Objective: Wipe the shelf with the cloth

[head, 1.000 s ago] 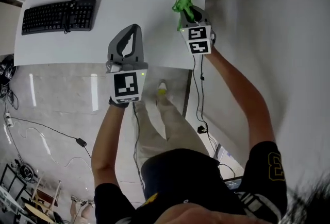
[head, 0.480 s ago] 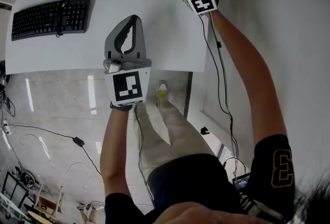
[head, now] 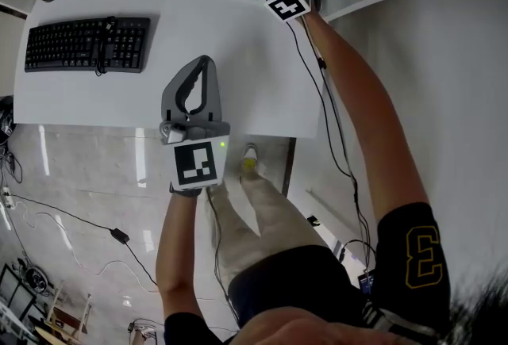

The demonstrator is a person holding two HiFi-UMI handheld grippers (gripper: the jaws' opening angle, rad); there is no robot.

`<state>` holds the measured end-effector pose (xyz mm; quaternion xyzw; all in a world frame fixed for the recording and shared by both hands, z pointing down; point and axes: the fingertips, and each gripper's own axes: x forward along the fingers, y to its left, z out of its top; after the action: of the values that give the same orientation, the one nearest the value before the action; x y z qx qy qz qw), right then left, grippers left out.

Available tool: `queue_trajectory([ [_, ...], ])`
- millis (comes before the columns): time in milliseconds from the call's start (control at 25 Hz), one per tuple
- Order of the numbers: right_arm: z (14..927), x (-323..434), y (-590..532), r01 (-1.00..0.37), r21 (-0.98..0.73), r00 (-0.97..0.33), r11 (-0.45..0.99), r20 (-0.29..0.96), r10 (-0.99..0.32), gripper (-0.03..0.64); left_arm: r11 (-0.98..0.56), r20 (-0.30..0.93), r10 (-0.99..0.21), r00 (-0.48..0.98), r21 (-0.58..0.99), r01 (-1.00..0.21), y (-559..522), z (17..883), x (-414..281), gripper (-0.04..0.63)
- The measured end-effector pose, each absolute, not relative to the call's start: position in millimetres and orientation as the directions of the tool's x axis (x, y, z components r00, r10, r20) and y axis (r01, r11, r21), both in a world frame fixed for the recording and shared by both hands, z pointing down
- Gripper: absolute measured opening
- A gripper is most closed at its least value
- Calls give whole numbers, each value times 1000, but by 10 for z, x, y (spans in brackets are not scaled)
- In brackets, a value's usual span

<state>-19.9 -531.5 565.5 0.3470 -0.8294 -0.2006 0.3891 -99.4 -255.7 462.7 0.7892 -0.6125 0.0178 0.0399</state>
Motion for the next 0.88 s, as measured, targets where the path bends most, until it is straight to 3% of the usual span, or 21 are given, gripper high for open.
queue_trajectory([
  [600,6279,-309,-5498,-162,648,-430,745,633,-644,48,-251,129,-957,260,80,-965,-2722,4983,-840,18],
  [880,6284,-229,-5500,-268,618,-428,739,610,-666,46,-268,165,-945,282,101,-958,-2694,5130,-670,18],
])
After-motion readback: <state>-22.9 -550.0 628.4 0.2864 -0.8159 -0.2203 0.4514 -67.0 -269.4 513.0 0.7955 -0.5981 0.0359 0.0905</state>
